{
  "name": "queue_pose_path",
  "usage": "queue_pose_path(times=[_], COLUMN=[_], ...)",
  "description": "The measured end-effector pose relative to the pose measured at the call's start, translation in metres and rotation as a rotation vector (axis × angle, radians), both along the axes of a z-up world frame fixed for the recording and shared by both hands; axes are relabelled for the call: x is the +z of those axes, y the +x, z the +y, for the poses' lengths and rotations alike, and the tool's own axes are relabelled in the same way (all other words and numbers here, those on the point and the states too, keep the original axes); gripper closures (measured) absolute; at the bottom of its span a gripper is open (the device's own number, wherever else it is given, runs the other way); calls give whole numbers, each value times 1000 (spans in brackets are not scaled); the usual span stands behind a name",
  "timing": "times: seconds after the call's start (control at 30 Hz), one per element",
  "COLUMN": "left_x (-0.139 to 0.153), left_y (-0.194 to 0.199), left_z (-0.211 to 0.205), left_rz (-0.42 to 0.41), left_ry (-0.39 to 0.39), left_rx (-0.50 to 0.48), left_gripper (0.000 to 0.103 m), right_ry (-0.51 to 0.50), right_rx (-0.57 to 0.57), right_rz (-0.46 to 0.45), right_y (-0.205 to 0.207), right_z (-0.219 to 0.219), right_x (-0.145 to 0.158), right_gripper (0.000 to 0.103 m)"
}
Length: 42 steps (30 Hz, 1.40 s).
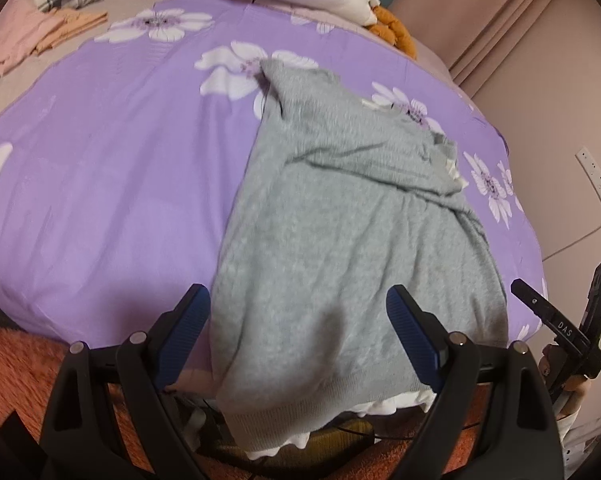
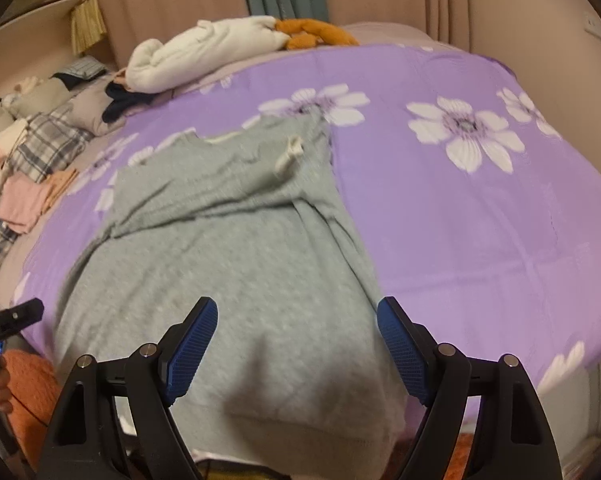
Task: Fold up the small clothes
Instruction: 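Move the right gripper to the grey ribbed hem of the shirt, then grasp the ribbed hem with the right gripper and lift it toward the collar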
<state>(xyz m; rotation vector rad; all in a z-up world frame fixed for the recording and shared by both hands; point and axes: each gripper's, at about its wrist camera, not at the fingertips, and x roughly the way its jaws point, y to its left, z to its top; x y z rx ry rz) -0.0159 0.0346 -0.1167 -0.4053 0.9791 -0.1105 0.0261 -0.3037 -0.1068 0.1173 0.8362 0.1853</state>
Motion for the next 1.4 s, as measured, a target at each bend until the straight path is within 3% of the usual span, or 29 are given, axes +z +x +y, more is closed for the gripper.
queue_pose_path(times=[0.07,0.23,0.57,0.7,0.8,0.83,0.87,0.93,1.03,1.1,1.3,1.4], left_x=[-5,-10,-33,-42,-43,-43,-43,-43,-35,-15,31,43], left_y=[-1,-7,-19,-24,-33,-36,-39,-44,-46,-45,-24,-2], left_z=[-2,3,5,4,-1,-3,-5,-6,-6,-8,-1,2], left_rz=[24,36,107,134,122,112,102,80,52,-13,-132,-166], left_ry=[16,50,-54,-105,-62,-23,1,0,-24,-15,-76,-66], left_rx=[0,4,-24,-25,1,4,6,12,3,-10,-42,-34], left_gripper=[11,6,7,15,38,48,51,71,90,91,91,91], right_ry=[31,49,76,66,54,15,-20,-25,-44,8,181,183], right_rx=[-12,-36,-77,-63,-66,-77,-82,-70,-62,-52,-5,-36], right_rz=[27,63,112,141,154,138,128,119,115,108,13,-39], right_y=[-2,-11,-25,-29,-33,-35,-37,-39,-37,-37,-31,-15], right_z=[-5,-9,-25,-24,-18,-14,-10,-4,0,-4,-25,-26], right_x=[-7,-19,-32,-40,-48,-49,-50,-50,-46,-38,4,20], right_gripper=[7,6,6,7,16,25,42,64,81,86,87,88])
